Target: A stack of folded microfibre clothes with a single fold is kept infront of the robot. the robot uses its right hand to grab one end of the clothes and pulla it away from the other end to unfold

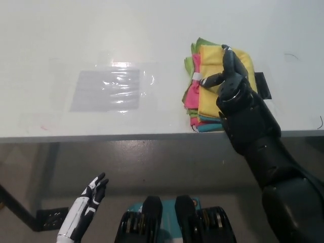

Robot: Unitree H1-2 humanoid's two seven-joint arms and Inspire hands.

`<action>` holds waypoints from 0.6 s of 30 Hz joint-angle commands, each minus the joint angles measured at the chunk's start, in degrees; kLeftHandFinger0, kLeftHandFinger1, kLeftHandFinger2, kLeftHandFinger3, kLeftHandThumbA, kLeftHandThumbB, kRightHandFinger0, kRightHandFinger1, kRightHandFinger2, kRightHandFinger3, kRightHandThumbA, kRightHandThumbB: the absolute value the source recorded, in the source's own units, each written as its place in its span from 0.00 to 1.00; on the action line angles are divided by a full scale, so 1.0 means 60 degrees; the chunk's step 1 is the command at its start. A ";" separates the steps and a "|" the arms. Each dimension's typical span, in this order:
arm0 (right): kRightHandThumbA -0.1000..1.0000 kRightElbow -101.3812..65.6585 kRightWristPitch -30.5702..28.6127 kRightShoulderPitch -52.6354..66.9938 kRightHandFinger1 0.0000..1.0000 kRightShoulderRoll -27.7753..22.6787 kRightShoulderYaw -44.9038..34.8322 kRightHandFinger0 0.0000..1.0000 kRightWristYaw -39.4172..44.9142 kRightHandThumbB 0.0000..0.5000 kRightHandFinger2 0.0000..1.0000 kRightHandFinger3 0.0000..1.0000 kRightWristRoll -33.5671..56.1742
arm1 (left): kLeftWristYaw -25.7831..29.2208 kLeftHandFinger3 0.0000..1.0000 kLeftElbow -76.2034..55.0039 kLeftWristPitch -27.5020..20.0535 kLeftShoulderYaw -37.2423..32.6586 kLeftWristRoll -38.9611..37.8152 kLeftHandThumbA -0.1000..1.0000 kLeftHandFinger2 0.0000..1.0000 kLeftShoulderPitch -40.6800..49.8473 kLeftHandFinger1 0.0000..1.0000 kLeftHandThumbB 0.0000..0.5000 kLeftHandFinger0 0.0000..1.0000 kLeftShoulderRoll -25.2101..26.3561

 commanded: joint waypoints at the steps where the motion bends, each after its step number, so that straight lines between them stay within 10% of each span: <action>1: 0.88 0.0148 -0.0512 0.0069 0.88 0.0086 -0.0294 0.74 -0.0768 0.52 1.00 1.00 0.0711 | -0.0207 1.00 -0.0323 0.0025 -0.0056 0.0087 0.96 1.00 -0.0038 1.00 0.46 1.00 0.0218; 2: 0.74 0.0201 -0.0613 0.0112 0.84 0.0073 -0.0328 0.71 -0.0912 0.39 0.91 1.00 0.0737 | -0.0202 1.00 -0.0335 0.0035 -0.0060 0.0099 0.95 1.00 -0.0037 1.00 0.45 1.00 0.0222; 3: 0.43 0.0363 -0.1004 0.0262 0.68 0.0026 -0.0378 0.59 -0.1428 0.38 0.70 0.74 0.0731 | -0.0199 1.00 -0.0346 0.0033 -0.0061 0.0097 0.95 1.00 -0.0035 1.00 0.45 1.00 0.0230; 4: 0.36 0.0381 -0.1045 0.0284 0.64 0.0029 -0.0374 0.56 -0.1499 0.38 0.65 0.67 0.0740 | -0.0209 1.00 -0.0338 0.0024 -0.0062 0.0084 0.95 1.00 -0.0029 1.00 0.45 1.00 0.0245; 5: 0.05 0.0552 -0.1392 0.0344 0.10 -0.0019 -0.0420 0.12 -0.1812 0.41 0.10 0.18 0.0773 | -0.0219 1.00 -0.0341 0.0032 -0.0049 0.0052 0.95 1.00 -0.0044 1.00 0.43 1.00 0.0253; 6: 0.01 0.0690 -0.1833 0.0443 0.02 -0.0080 -0.0471 0.02 -0.2129 0.42 0.07 0.14 0.0808 | -0.0218 1.00 -0.0327 0.0020 -0.0038 0.0048 0.94 1.00 -0.0065 1.00 0.42 1.00 0.0259; 11: 0.00 0.1103 -0.3096 0.0635 0.25 -0.0300 -0.0599 0.00 -0.2430 0.44 0.62 0.57 0.1103 | -0.0234 1.00 -0.0291 0.0053 -0.0033 -0.0023 0.93 1.00 -0.0064 1.00 0.39 1.00 0.0235; 18: 0.00 0.1350 -0.3692 0.0767 0.29 -0.0443 -0.0776 0.00 -0.2476 0.47 0.65 0.56 0.1524 | -0.0133 1.00 -0.0124 -0.0264 -0.0087 0.0193 0.95 1.00 0.0149 1.00 0.38 1.00 0.0260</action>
